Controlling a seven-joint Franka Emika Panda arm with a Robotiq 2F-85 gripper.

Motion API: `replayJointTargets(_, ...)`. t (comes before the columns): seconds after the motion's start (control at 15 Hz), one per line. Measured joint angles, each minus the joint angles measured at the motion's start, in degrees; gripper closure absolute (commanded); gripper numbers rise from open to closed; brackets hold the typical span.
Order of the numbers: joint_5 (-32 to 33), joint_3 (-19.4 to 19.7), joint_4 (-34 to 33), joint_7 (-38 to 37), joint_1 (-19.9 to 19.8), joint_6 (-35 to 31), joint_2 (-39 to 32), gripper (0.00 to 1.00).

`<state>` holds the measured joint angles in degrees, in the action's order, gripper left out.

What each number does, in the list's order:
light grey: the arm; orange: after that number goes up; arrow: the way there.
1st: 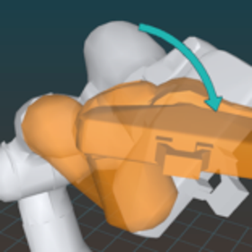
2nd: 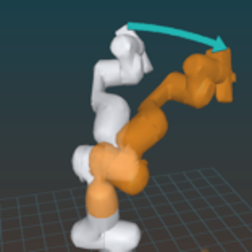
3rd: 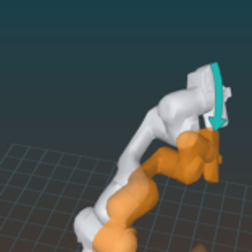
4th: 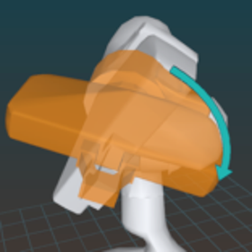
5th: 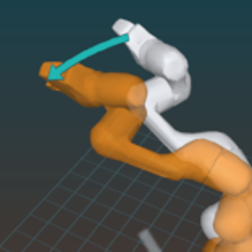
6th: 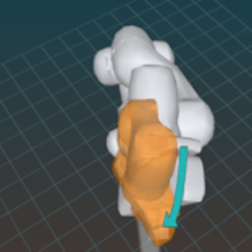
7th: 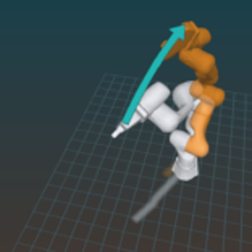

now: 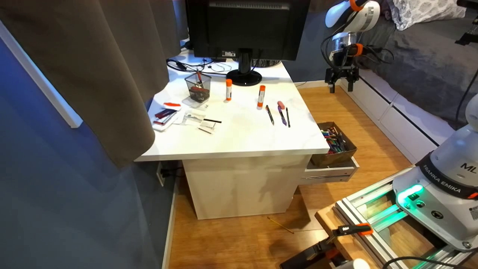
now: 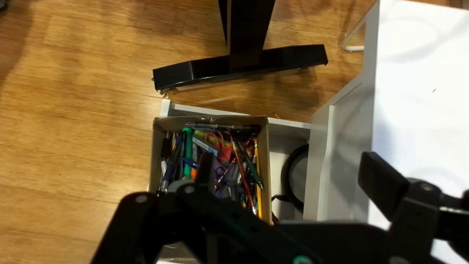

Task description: Remove the pencil from the box

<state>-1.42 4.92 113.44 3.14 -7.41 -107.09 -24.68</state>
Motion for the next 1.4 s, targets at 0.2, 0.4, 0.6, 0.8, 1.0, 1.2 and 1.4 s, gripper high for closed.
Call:
replayJointTargets(0.2,-4.58,0.05,-2.27,4.45,-4.33,-5.30,-9.54,0.00)
replayJointTargets(0.4,-10.29,-0.92,-6.29,7.70,-8.56,-10.63,-18.70,0.00)
replayJointTargets(0.6,-12.60,-1.80,-10.66,7.83,-10.16,-13.73,-25.23,0.00)
replayJointTargets(0.8,-12.79,-2.15,-12.17,7.80,-10.12,-13.77,-26.25,0.00)
replayJointTargets(1.0,-12.79,-2.18,-12.49,7.80,-10.12,-13.77,-26.24,0.00)
replayJointTargets(1.2,-12.79,-2.17,-13.16,6.05,-10.10,-13.61,-27.46,0.00)
replayJointTargets(1.4,-13.65,-2.00,-15.73,2.44,-10.18,-14.50,-31.58,0.00)
